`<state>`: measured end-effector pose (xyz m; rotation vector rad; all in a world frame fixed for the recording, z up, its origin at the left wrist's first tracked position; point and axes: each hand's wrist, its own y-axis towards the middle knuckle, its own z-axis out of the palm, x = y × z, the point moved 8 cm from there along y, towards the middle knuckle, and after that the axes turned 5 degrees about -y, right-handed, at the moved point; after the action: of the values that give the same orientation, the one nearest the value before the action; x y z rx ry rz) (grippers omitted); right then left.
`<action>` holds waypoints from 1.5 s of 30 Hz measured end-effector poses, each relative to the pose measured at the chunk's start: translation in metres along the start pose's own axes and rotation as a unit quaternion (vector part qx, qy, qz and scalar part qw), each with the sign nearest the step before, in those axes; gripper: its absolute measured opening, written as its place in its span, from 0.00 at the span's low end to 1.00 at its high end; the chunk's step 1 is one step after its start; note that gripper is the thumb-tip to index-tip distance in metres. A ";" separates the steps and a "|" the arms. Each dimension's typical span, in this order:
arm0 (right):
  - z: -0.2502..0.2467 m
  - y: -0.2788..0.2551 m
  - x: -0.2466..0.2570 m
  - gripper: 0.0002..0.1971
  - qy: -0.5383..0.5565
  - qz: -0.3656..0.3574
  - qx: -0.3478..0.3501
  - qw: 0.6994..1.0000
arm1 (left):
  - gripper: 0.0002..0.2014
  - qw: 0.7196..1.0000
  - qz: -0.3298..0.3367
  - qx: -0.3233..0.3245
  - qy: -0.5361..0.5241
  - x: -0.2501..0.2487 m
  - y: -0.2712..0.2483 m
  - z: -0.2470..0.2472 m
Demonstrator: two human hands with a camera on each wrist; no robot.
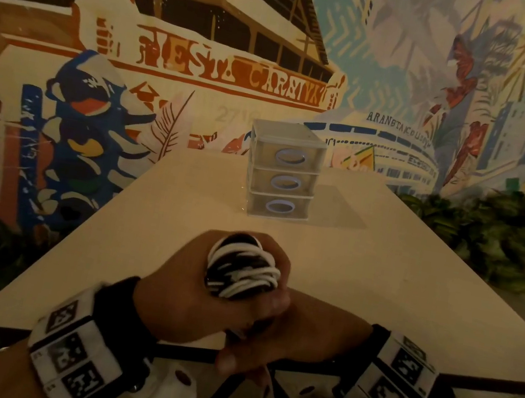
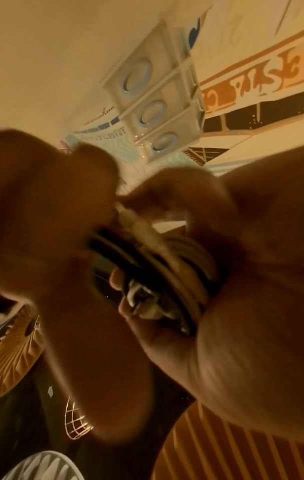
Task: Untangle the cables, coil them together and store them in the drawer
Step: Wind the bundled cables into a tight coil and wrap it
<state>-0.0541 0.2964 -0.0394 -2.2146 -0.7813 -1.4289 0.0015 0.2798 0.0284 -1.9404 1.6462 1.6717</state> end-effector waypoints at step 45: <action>-0.039 -0.026 -0.037 0.19 -0.109 0.187 -0.116 0.969 | 0.14 0.810 -0.078 0.123 0.567 0.066 -0.012 0.007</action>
<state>-0.1098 0.2840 -0.0564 -2.5575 -0.2401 -1.1518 -0.0070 0.2473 -0.0304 -2.9961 1.6788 0.0446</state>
